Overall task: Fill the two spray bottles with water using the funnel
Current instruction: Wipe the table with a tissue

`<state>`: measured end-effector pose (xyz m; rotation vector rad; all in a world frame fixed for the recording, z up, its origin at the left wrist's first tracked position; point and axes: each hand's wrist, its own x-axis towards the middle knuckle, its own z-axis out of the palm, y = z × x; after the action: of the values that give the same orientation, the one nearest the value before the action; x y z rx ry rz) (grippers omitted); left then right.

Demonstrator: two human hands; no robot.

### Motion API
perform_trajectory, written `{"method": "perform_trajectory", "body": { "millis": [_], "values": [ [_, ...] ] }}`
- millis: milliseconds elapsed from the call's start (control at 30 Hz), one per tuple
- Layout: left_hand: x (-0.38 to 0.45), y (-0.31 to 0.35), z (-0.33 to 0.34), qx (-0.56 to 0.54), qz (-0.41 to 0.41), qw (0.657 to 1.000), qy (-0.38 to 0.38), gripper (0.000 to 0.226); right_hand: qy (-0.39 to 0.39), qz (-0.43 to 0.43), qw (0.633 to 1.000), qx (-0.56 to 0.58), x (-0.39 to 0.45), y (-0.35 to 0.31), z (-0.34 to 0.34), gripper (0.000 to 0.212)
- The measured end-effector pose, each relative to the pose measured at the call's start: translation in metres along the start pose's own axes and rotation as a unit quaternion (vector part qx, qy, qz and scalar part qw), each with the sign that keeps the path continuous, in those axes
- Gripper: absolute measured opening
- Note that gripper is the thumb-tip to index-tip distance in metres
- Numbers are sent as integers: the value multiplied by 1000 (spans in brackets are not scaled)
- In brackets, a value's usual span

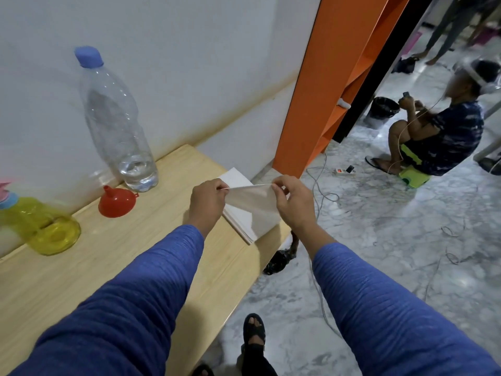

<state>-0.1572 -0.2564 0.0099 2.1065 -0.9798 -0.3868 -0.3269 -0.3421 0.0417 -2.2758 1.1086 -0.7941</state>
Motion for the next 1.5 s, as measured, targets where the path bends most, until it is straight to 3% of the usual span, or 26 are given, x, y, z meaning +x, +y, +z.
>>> {"method": "perform_trajectory", "body": {
  "millis": [200,300,433,667,867,1000,1100,1200,1300,1367,1500],
  "values": [
    [7,-2,-68,-27,23,994,101,11,4,-15,999,50,29,-51,2,9],
    [-3,-12,-105,-19,18,987,156,12,-42,6,993,112,35,-80,20,11],
    [-26,-44,-145,-8,-22,973,231,15,-92,-37,986,133,37,-120,55,8],
    [-80,-93,-161,-34,-122,949,287,16,-229,-72,960,147,30,-137,115,9],
    [-132,-134,-124,-46,-234,929,284,15,-336,-129,929,90,8,-116,162,11],
    [-152,-140,-102,-21,-286,934,211,20,-421,-159,893,19,1,-89,185,25],
    [-154,-144,-94,21,-296,926,235,22,-351,-264,898,-30,-5,-79,197,28],
    [-144,-152,-90,98,-289,924,231,31,-315,-297,901,-16,-20,-89,206,34],
    [-125,-160,-87,188,-282,930,145,50,-357,-341,867,-71,-34,-101,220,50],
    [-114,-166,-81,226,-306,920,91,59,-412,-316,849,-100,-38,-107,230,59],
    [-104,-173,-69,246,-347,905,31,65,-420,-293,848,-135,-40,-106,246,66]
  ]
}}
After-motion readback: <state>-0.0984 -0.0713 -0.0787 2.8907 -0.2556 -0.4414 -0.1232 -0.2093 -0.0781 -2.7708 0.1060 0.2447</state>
